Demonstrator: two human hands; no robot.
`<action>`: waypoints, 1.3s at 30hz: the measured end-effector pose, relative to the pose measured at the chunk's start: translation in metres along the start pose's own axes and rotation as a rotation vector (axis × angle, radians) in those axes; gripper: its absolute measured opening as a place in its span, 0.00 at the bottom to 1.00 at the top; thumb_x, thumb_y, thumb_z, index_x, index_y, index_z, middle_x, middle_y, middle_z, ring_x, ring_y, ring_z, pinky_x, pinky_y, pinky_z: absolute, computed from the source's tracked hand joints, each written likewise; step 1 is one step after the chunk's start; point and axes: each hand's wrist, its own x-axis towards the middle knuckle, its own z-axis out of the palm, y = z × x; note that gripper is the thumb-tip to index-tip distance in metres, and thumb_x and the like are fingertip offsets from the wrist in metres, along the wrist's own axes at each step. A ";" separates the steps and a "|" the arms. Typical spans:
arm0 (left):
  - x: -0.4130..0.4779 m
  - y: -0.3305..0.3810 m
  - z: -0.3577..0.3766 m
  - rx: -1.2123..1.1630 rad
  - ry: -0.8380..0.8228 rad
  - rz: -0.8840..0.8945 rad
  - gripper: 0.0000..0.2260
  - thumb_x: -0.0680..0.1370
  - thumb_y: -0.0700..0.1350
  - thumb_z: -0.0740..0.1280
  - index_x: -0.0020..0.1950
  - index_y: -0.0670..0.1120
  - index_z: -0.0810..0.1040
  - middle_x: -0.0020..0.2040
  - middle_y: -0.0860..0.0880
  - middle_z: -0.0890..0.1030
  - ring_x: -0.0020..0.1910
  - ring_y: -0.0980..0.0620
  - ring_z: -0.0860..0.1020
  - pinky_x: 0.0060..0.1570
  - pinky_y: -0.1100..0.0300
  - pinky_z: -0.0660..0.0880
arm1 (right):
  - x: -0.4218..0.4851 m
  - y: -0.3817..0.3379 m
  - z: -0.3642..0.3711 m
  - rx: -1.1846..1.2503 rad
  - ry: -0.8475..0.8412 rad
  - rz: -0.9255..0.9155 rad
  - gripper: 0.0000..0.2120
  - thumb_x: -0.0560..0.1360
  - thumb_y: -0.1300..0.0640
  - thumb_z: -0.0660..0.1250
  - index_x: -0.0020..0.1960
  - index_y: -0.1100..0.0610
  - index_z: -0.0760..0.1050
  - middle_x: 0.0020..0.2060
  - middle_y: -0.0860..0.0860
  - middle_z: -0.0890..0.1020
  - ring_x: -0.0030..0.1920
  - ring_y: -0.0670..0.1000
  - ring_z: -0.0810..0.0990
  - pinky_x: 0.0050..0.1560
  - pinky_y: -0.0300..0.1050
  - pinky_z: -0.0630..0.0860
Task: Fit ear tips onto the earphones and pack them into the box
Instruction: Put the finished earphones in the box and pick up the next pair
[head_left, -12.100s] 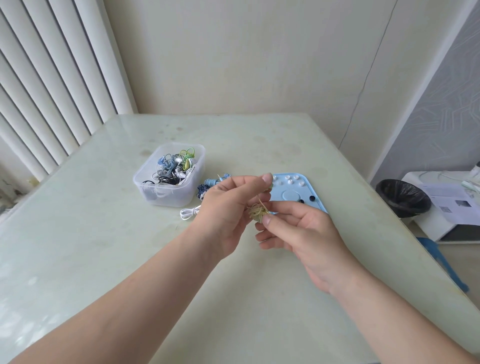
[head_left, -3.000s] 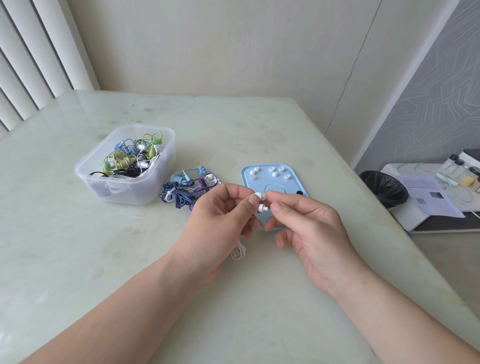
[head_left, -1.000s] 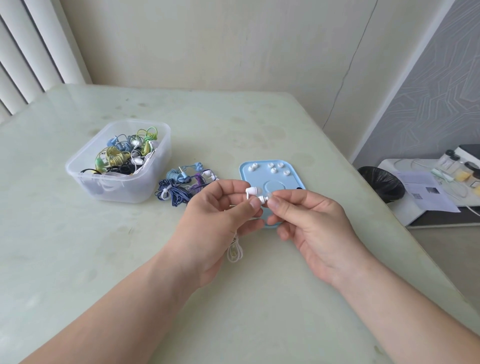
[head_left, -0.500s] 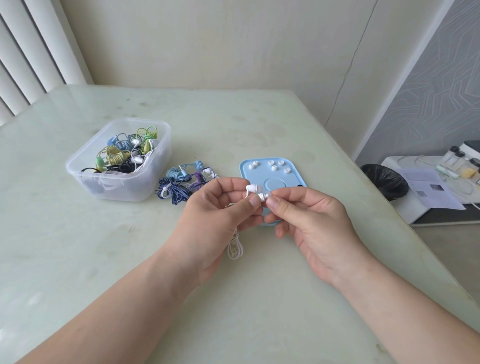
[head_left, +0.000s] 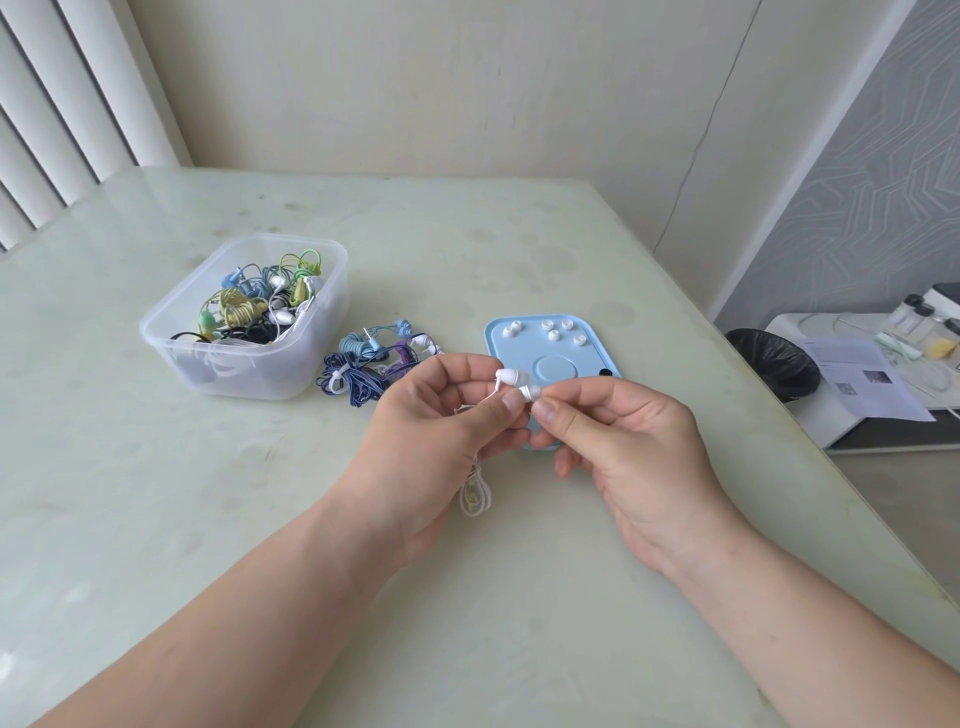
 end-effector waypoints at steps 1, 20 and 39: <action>0.000 0.000 0.000 -0.001 -0.005 0.001 0.09 0.77 0.32 0.73 0.55 0.40 0.80 0.49 0.36 0.84 0.39 0.43 0.86 0.46 0.55 0.82 | 0.000 0.000 0.000 0.002 0.001 -0.001 0.06 0.73 0.70 0.73 0.43 0.60 0.84 0.39 0.59 0.85 0.36 0.53 0.83 0.32 0.43 0.74; 0.003 -0.004 -0.002 0.011 -0.008 -0.005 0.13 0.78 0.34 0.72 0.62 0.41 0.79 0.49 0.40 0.85 0.45 0.45 0.85 0.52 0.51 0.81 | -0.001 0.001 -0.004 0.024 -0.021 -0.009 0.08 0.76 0.71 0.69 0.54 0.64 0.82 0.45 0.65 0.85 0.37 0.57 0.82 0.35 0.48 0.77; 0.000 0.013 0.000 -0.143 -0.037 -0.002 0.10 0.80 0.37 0.69 0.61 0.43 0.81 0.43 0.44 0.82 0.40 0.49 0.83 0.46 0.59 0.81 | -0.015 -0.007 0.012 -0.197 -0.177 0.016 0.21 0.72 0.60 0.78 0.61 0.46 0.80 0.49 0.49 0.87 0.45 0.51 0.84 0.40 0.44 0.78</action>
